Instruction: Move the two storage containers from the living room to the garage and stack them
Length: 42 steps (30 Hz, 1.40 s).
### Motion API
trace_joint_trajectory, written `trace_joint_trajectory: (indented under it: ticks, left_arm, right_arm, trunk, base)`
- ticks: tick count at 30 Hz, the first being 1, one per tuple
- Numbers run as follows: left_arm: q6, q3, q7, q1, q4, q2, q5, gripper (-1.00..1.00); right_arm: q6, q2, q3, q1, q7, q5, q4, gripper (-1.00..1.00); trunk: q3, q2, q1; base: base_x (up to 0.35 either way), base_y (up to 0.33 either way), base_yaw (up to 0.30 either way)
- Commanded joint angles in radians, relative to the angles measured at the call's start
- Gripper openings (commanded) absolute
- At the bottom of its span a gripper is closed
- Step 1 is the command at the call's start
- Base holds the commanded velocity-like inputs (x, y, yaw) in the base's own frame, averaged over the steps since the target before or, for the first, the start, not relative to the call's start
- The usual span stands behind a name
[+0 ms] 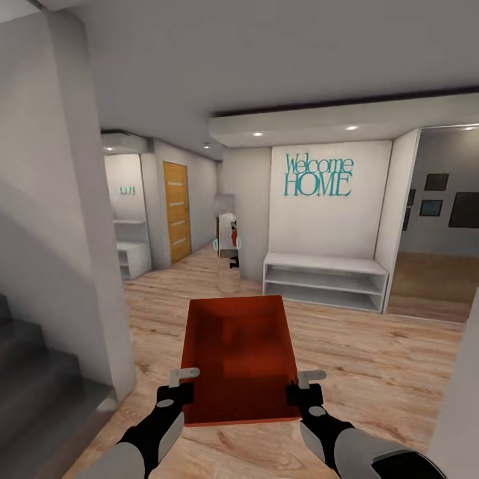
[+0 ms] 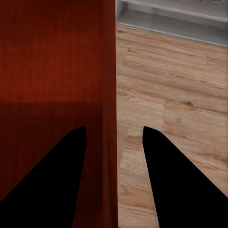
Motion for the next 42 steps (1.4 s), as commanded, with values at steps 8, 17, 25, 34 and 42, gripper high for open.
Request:
trace_joint_trajectory:
  ticks: [8, 17, 25, 34, 42]
  left_arm:
    - [-0.001, 0.003, 0.012, 0.000, 0.001, 0.083, 0.010, -1.00]
    - [-0.001, -0.009, 0.011, 0.000, -0.002, 0.010, 0.016, -1.00]
    - [-0.001, -0.005, 0.010, 0.000, -0.001, 0.009, 0.014, -1.00]
    - [-0.001, -0.006, 0.011, 0.000, 0.000, 0.007, 0.015, -1.00]
    - [-0.001, -0.007, 0.011, 0.000, 0.000, 0.007, 0.016, -1.00]
  right_arm:
    - [-0.091, 0.001, -0.074, -0.001, 0.002, 0.027, -0.042, -1.00]
    - [-0.008, 0.002, 0.108, -0.001, -0.001, -0.098, -0.009, -1.00]
    - [-0.010, 0.001, 0.306, -0.001, 0.000, -0.297, -0.007, -1.00]
    - [-0.014, 0.001, 0.533, -0.001, 0.003, -0.528, -0.002, -1.00]
    - [-0.017, 0.002, 0.716, -0.001, 0.003, -0.711, 0.003, -1.00]
  trunk:
    - [-0.002, -0.001, 0.001]
    - [-0.002, -0.001, 0.001]
    - [-0.002, -0.001, 0.001]
    - [-0.002, -0.001, 0.001]
    - [-0.002, -0.001, 0.001]
  base:
    - [0.322, 0.000, 0.000]
    - [0.143, 0.000, 0.000]
    - [0.213, 0.000, 0.000]
    - [0.315, 0.000, 0.000]
    - [0.321, 0.000, 0.000]
